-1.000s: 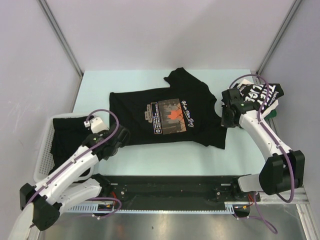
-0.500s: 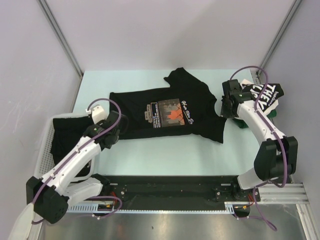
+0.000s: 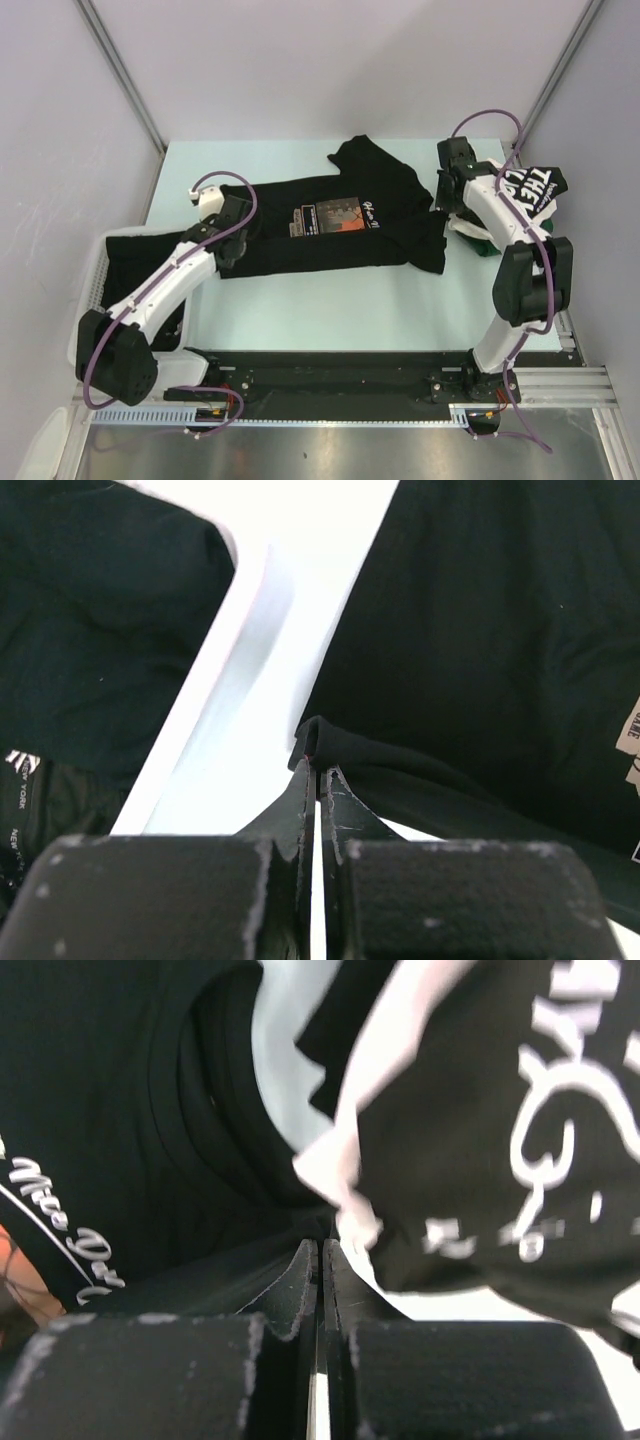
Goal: Fold and stack the t-shirts
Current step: Fold the flattened tshirt in 1/3 of the way
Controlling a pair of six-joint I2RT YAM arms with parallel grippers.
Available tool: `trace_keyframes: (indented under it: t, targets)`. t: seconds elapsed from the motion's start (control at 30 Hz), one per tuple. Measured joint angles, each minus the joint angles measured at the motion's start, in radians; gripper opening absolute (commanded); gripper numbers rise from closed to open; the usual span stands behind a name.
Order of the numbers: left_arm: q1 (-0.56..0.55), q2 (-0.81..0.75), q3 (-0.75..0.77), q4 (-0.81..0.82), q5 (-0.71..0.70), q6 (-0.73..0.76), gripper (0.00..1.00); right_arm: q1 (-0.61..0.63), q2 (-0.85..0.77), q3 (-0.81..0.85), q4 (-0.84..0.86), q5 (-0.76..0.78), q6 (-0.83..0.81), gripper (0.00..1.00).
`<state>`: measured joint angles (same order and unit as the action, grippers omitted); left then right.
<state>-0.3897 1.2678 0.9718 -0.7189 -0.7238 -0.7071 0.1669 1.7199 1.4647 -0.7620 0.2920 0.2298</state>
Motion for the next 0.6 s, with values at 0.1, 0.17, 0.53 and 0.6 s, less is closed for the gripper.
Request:
trace_keyframes:
  t: [0.1,0.17,0.53,0.6]
  targets:
    - [0.001,0.01,0.0,0.019,0.011,0.018,0.0,-0.001,0.049,0.063,-0.005,0.011,-0.011,0.0]
    - [0.002,0.015,0.0,0.031,0.02,0.027,0.0,-0.002,0.086,0.108,-0.004,0.018,-0.023,0.0]
    - [0.018,0.053,0.001,0.063,0.031,0.061,0.0,-0.016,0.222,0.238,-0.006,0.006,-0.059,0.0]
    - [0.023,0.06,0.001,0.066,0.032,0.062,0.0,-0.019,0.237,0.248,-0.01,-0.002,-0.067,0.0]
